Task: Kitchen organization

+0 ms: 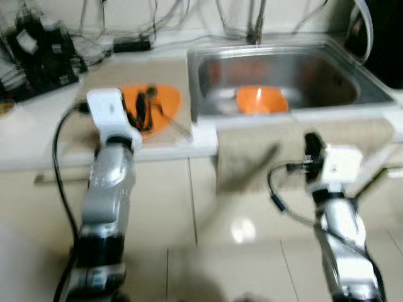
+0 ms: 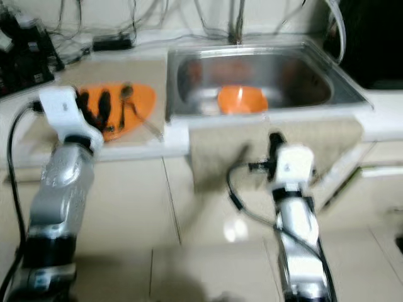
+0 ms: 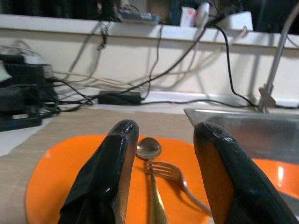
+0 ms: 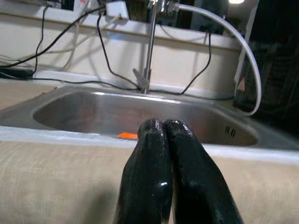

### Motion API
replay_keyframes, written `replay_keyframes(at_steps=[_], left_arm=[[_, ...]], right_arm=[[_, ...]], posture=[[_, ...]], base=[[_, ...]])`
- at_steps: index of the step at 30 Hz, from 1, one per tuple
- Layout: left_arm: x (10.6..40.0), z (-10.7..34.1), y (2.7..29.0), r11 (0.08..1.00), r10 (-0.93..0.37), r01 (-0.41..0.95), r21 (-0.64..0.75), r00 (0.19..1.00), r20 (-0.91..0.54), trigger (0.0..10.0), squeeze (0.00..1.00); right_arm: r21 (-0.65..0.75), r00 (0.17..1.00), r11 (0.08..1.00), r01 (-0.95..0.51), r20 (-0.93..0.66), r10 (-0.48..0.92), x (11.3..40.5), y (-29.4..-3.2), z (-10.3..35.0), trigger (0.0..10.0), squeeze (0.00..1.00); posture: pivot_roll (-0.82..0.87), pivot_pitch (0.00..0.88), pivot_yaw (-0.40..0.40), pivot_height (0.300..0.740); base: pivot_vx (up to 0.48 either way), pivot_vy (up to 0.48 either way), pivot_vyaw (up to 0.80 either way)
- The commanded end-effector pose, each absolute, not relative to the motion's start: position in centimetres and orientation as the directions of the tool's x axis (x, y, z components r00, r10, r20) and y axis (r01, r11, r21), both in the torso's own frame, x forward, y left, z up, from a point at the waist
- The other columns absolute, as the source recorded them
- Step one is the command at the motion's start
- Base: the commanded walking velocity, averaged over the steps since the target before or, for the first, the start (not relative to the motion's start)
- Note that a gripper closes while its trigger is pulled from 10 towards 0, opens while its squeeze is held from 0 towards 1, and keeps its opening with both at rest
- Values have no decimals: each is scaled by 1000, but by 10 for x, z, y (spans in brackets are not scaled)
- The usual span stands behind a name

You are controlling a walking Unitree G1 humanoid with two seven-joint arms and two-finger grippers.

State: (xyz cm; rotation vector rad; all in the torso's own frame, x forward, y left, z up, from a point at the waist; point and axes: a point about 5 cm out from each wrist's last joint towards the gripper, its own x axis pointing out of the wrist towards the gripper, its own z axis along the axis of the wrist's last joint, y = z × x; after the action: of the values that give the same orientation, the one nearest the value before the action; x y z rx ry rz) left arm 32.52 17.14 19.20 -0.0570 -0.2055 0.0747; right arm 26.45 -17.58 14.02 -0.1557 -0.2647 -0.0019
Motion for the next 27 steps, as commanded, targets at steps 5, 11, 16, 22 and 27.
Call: replay_keyframes(at_steps=[5,11,16,22,27], left_arm=[[328,197,168,997,71,-65,-38,975,211,10000,0],[328,201,161,998,48,-40,-40,971,234,10000,0],[327,199,157,997,52,-38,-69,973,224,10000,0],[328,198,156,995,65,-47,-89,975,213,10000,0],[329,202,154,993,75,-52,-107,974,215,10000,0]], right_arm=[[-171,971,985,17,240,25,265,-176,136,10000,0],[-177,969,984,12,243,32,265,-175,136,10000,0],[-186,968,982,12,249,35,265,-175,136,10000,0],[-188,967,982,7,250,41,266,-174,136,10000,0],[-187,968,982,0,246,47,266,-172,135,10000,0]], posture=[[-17,0,68,740],[-20,0,67,740],[-23,0,67,740],[-25,0,68,740],[-23,0,69,740]], base=[[0,0,0],[391,0,0],[462,0,0],[451,0,0],[448,0,0]])
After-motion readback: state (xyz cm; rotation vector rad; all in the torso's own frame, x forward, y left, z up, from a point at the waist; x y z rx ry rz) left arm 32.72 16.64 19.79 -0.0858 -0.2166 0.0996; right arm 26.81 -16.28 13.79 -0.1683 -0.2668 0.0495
